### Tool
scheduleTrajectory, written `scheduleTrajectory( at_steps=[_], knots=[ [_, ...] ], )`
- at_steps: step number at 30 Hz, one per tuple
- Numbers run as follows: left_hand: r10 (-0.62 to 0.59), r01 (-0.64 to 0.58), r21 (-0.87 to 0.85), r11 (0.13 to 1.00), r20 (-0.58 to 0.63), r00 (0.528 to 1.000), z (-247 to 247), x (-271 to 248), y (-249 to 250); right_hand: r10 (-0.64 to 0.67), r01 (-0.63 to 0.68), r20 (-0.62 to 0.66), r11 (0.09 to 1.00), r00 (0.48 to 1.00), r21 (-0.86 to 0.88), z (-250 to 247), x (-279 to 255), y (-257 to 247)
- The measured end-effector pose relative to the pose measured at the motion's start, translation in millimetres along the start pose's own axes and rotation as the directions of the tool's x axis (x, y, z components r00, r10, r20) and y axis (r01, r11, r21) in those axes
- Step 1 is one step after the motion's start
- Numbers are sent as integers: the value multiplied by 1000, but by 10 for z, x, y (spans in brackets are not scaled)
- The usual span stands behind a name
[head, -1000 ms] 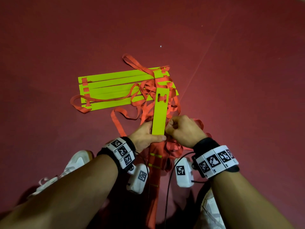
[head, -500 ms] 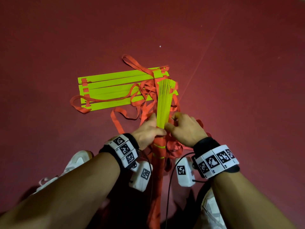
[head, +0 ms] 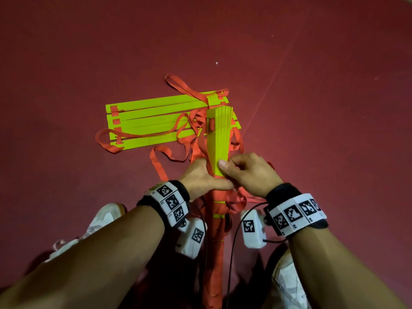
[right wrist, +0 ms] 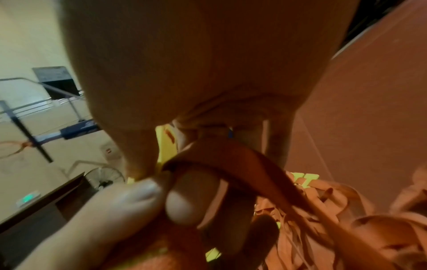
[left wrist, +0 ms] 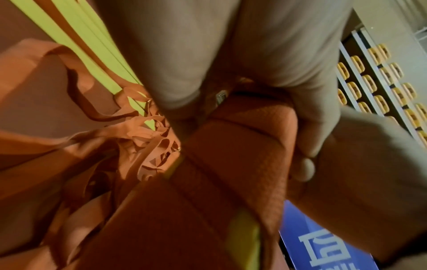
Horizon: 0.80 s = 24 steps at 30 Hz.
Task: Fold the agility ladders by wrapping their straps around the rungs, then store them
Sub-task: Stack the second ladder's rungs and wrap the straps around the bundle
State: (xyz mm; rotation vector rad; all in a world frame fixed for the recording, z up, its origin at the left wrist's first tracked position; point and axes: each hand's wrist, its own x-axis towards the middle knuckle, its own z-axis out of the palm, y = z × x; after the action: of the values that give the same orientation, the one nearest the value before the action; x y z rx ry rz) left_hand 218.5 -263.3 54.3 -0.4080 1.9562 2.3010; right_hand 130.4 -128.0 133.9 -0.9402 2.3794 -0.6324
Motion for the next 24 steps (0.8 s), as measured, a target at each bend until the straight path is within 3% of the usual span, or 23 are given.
scheduleTrajectory(
  at_steps=[3, 7, 10, 17, 19, 21, 24],
  knots=[
    [33, -28, -85, 996, 58, 998, -37, -11, -42, -3, -5, 79, 995, 997, 101, -27, -17, 112],
    [29, -30, -93, 995, -9, 1000, -49, -32, -58, -32, 33, 5, 996, 999, -80, -23, 7, 195],
    [13, -23, -94, 995, -104, 995, -12, 7, -119, -93, 92, -14, 991, 996, -96, 1, 25, 125],
    [113, -84, 176, 981, -161, 981, 19, 17, 23, -77, 70, -50, 990, 996, -126, -47, 37, -70],
    [-46, 55, 39, 998, -191, 981, 60, 10, 87, -46, 38, -45, 984, 998, -176, -48, 42, -115],
    [-224, 189, -229, 955, -138, 965, 71, 22, 113, -12, 1, -56, 979, 998, -202, -28, 49, -92],
    [-220, 175, -345, 922, -96, 971, 60, 13, 137, 43, -55, -103, 991, 994, -120, -22, 53, 12]
  ],
)
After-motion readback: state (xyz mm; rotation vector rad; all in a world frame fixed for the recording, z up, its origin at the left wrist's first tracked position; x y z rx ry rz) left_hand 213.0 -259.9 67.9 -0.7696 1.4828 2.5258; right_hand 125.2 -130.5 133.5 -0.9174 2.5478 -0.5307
